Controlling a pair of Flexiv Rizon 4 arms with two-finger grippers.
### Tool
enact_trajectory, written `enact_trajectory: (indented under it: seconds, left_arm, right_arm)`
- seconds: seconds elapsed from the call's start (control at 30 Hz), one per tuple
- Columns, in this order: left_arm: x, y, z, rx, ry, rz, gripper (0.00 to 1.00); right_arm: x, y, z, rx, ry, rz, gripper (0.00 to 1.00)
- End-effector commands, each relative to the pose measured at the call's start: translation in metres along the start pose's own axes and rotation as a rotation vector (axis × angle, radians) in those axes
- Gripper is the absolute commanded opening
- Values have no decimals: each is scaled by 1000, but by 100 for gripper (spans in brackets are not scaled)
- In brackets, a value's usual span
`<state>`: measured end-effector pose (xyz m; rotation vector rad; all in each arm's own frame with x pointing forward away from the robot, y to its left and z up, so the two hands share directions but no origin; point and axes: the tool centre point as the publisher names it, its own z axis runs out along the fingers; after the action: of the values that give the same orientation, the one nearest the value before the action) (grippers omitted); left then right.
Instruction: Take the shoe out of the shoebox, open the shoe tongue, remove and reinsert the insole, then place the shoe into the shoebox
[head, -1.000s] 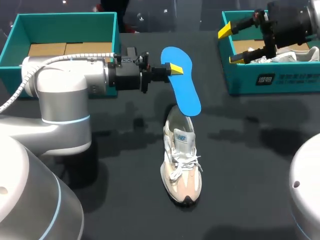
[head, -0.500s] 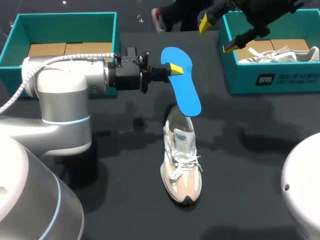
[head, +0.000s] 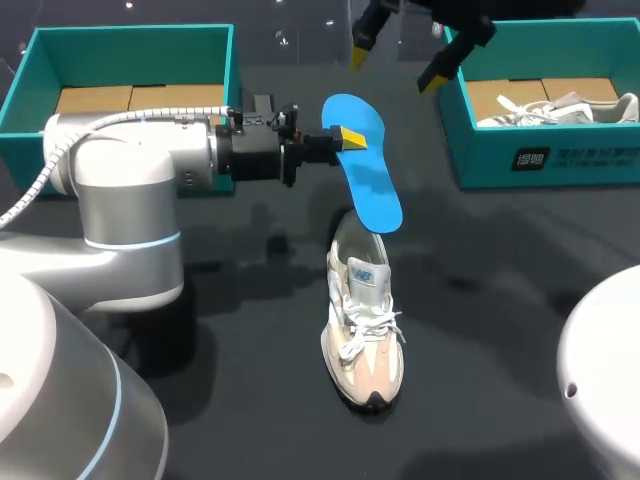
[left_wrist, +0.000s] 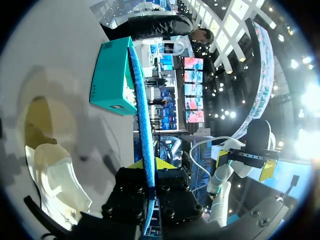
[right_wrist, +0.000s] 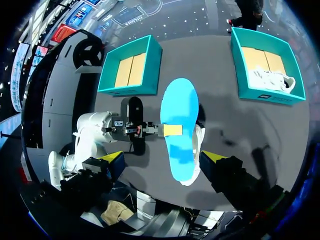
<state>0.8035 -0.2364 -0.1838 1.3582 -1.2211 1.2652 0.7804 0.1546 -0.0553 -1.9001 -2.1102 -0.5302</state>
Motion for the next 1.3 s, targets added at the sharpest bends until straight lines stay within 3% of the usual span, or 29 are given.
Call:
enact_trajectory:
  seconds: [0.03,0.47,1.0,1.3]
  left_arm:
    - [0,0,2,1,-2,1,0]
    - [0,0,2,1,-2,1,0]
    - [0,0,2,1,-2,1,0]
    - [0,0,2,1,-2,1,0]
  right_arm:
    - [20,3,8,12,-360,-13,100]
    - [49,-1,24,17,-516,18,100]
    - [52,-3,27,2,-518,42,100]
    - [43,0,25,-3,-470,64,100]
